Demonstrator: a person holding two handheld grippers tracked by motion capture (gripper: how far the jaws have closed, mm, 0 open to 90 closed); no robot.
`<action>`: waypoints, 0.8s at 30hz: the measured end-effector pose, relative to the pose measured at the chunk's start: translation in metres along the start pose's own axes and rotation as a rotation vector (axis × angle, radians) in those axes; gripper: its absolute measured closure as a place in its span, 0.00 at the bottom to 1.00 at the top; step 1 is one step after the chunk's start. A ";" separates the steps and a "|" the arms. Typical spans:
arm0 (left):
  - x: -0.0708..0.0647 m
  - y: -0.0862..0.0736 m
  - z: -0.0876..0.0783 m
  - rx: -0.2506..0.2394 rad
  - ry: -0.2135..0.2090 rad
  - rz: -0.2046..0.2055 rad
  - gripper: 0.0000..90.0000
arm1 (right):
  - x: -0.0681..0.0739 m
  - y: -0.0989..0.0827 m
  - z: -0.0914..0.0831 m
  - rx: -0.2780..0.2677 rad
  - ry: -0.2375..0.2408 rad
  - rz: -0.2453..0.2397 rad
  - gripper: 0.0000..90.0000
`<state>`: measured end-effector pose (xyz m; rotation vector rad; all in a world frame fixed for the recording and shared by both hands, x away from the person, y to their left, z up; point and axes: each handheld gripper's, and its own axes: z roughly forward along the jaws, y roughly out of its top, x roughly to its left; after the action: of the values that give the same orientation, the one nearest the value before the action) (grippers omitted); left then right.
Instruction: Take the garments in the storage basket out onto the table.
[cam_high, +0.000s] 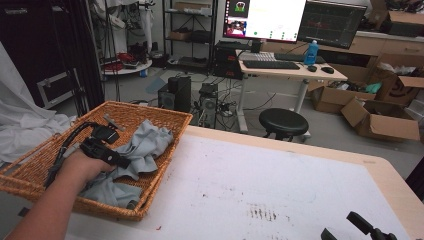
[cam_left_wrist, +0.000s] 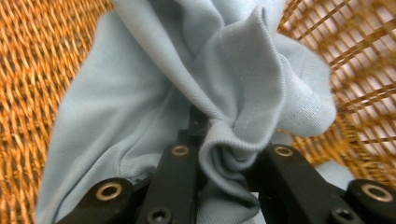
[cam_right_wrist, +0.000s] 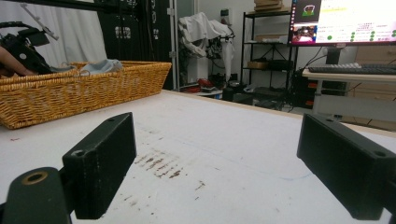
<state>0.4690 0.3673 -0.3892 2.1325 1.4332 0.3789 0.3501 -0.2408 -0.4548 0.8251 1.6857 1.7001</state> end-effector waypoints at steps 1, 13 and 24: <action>0.000 0.001 -0.002 -0.007 -0.009 0.002 0.89 | 0.000 0.000 0.000 0.000 0.000 0.000 0.13; -0.001 0.004 -0.040 -0.159 -0.103 -0.004 0.89 | 0.000 0.000 0.000 0.001 0.001 -0.003 0.13; -0.010 0.017 -0.091 -0.408 -0.294 -0.028 0.89 | 0.000 0.000 0.000 0.000 0.001 -0.003 0.13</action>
<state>0.4319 0.3786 -0.3050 1.7533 1.1079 0.3014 0.3498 -0.2407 -0.4548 0.8218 1.6872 1.6989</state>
